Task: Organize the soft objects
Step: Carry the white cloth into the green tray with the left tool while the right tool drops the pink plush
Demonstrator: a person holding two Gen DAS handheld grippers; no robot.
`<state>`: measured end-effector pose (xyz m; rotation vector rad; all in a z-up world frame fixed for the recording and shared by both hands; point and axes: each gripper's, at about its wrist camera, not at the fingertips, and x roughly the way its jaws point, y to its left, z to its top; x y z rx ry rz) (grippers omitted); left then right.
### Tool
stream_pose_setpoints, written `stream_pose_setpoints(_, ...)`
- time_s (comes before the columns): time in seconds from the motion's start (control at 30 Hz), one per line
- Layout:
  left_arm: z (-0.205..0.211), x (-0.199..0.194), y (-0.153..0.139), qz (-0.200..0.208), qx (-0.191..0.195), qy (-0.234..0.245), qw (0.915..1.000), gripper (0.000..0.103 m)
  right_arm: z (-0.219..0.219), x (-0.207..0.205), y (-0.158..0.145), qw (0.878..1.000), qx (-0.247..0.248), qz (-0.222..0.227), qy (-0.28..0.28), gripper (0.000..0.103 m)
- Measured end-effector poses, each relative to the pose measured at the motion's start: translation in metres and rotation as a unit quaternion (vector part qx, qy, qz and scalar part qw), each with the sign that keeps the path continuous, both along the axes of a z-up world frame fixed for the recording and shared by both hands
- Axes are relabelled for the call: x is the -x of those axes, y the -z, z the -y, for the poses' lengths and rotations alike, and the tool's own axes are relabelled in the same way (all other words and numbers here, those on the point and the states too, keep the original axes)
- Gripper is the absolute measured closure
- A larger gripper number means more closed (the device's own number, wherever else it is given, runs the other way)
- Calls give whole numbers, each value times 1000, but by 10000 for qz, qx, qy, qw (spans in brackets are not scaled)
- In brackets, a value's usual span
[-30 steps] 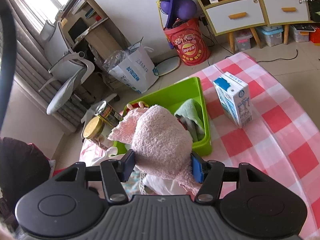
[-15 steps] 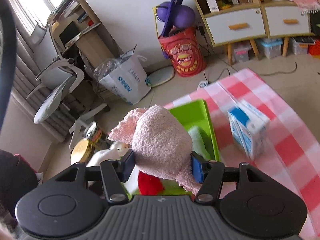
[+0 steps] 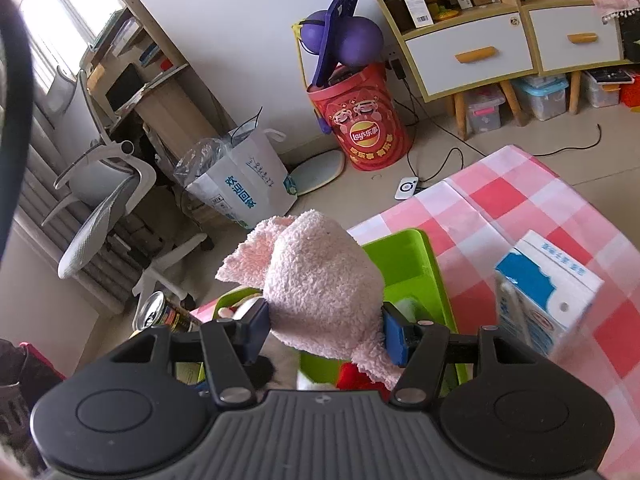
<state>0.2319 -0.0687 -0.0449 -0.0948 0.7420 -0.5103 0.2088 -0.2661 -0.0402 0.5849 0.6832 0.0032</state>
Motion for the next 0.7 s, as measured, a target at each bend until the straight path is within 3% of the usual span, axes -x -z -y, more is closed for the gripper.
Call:
stream_pose_setpoints(0.37, 10, -23, 35, -252, -101, 73, 9996, 86, 1, -18, 23, 9999, -129, 21, -59, 72)
stream_pose_setpoints(0.7, 16, -37, 45, -356, -290, 25, 9989, 82, 3, -31, 43, 9998, -68, -191, -35, 68)
